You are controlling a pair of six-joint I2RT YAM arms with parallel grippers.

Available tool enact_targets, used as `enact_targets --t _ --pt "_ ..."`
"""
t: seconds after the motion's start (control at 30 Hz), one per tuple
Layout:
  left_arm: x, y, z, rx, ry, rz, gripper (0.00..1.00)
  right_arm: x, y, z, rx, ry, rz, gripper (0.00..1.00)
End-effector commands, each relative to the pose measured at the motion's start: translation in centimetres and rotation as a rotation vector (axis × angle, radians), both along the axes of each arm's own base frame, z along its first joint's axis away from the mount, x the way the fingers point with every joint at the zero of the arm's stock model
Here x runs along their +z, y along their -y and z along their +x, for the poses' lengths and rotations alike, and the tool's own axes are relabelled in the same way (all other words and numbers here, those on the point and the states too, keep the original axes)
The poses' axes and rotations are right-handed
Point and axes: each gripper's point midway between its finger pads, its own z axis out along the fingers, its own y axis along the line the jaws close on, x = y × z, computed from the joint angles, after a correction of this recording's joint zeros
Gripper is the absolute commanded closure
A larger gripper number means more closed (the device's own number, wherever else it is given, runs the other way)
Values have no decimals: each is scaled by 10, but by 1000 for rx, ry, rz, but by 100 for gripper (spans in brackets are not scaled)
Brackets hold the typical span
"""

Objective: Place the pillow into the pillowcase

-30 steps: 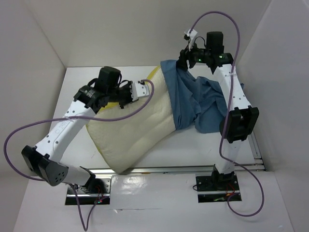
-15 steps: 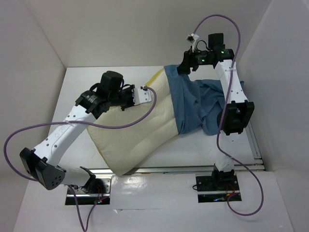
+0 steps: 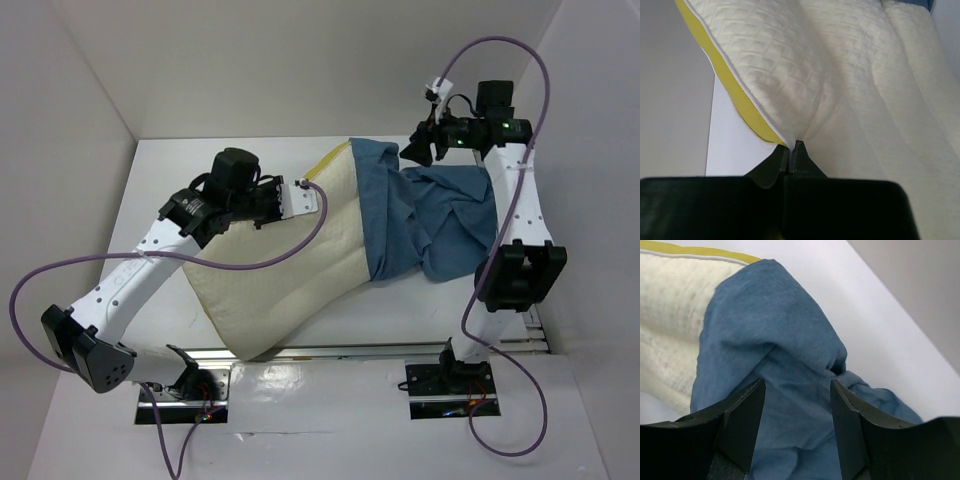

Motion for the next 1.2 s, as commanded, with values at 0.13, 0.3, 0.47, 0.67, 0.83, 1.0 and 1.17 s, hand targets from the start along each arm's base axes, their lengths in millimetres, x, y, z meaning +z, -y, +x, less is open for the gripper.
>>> enact_targets --t 0.13,0.3,0.47,0.67,0.83,1.0,1.17 --pt "42 8 4 -24 145 -66 100 74 8 -30 -13 254 42 36" --pt "48 19 -2 -43 207 -60 100 76 -13 -18 -62 113 141 41" --pt "50 22 -3 -43 228 -48 100 67 -41 -2 -58 -108 251 44" --pt "51 21 -3 -29 223 -50 100 60 -65 4 -66 -137 234 44" --pt "54 19 -3 -20 226 -46 100 52 -75 2 -37 -167 228 44" --pt "53 19 -3 -16 219 -51 100 43 -92 0 -22 -177 203 44" --pt "55 20 -4 -13 209 -49 100 27 -97 10 -73 -155 135 41"
